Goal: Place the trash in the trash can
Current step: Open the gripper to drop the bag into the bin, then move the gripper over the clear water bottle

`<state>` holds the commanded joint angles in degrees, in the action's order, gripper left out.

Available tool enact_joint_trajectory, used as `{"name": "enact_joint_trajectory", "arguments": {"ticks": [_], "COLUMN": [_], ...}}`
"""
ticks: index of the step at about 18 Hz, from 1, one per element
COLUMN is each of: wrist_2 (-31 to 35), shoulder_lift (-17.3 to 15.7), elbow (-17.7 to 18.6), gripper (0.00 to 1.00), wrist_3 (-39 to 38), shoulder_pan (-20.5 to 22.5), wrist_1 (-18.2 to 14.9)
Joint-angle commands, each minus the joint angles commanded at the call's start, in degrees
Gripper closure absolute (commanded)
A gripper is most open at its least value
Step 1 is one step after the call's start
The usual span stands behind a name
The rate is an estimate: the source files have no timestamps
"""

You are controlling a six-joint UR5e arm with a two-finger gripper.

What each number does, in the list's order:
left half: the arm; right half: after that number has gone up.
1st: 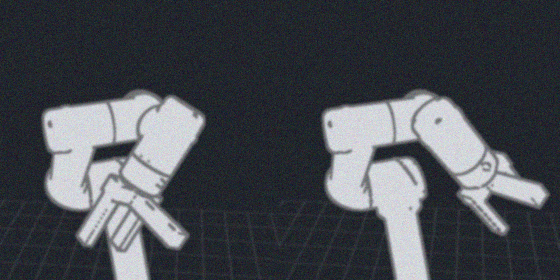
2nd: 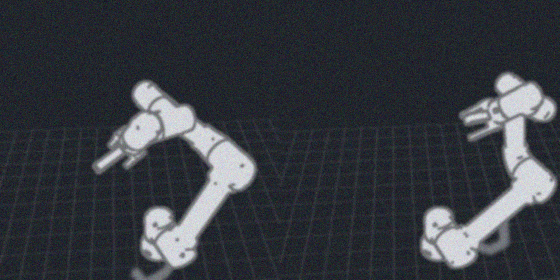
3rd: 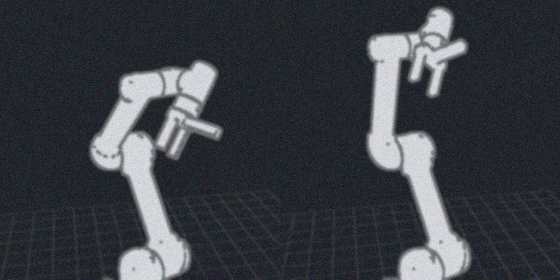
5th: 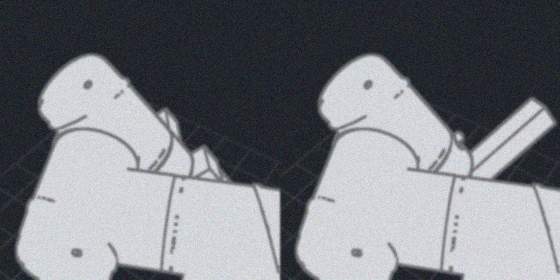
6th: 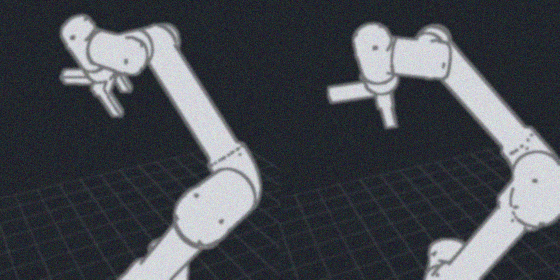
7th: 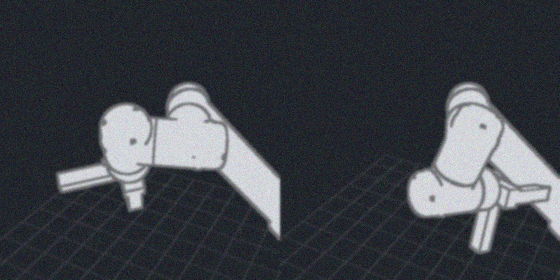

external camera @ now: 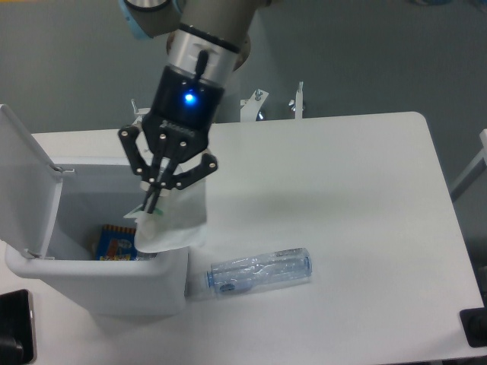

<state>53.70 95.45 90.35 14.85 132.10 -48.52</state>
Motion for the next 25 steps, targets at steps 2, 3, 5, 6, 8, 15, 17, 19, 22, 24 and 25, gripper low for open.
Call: {"name": "enact_joint_trajectory", "arguments": {"ticks": [2, 3, 5, 6, 8, 15, 17, 19, 22, 24, 25], "wrist_2": [0.0, 0.0, 0.2, 0.2, 0.2, 0.2, 0.2, 0.2, 0.2, 0.3, 0.3], "shoulder_lift": [-0.1, 0.1, 0.3, 0.3, 0.3, 0.7, 0.9, 1.1, 2.5, 4.0, 4.4], "elbow": [0.6, 0.7, 1.1, 1.6, 1.7, 0.7, 0.4, 0.0, -1.3, -1.5, -1.5], "gripper": [0.93, 0.93, 0.92, 0.88, 0.74, 0.40, 0.40, 0.40, 0.40, 0.40, 0.40], "wrist_3": [0.0, 0.0, -0.1, 0.0, 0.2, 1.2, 2.3, 2.9, 5.3, 10.2, 12.5], "shoulder_pan": [-0.2, -1.0, -1.8, -1.9, -1.9, -1.9, -1.3, 0.3, 3.6, 6.6, 7.8], "wrist_1": [0.0, 0.0, 0.0, 0.0, 0.1, 0.2, 0.2, 0.1, 0.1, 0.1, 0.1]}}
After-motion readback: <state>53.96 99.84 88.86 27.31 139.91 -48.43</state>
